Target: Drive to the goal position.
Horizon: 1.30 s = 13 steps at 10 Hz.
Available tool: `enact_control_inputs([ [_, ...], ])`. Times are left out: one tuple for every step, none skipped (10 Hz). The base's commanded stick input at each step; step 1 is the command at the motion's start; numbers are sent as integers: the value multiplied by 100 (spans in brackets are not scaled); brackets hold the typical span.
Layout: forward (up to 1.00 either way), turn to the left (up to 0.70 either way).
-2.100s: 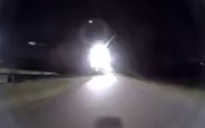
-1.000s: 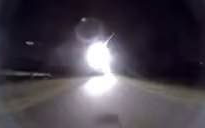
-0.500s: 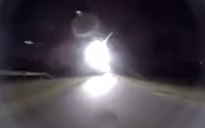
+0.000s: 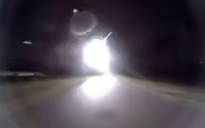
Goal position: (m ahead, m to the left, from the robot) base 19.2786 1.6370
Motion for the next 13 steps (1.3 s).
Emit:
enact_control_inputs([
  [100, 0],
  [100, 0],
  [100, 0],
  [100, 0],
  [100, 0],
  [100, 0],
  [100, 0],
  [100, 0],
  [100, 0],
  [100, 0],
  [100, 0],
  [100, 0],
  [100, 0],
])
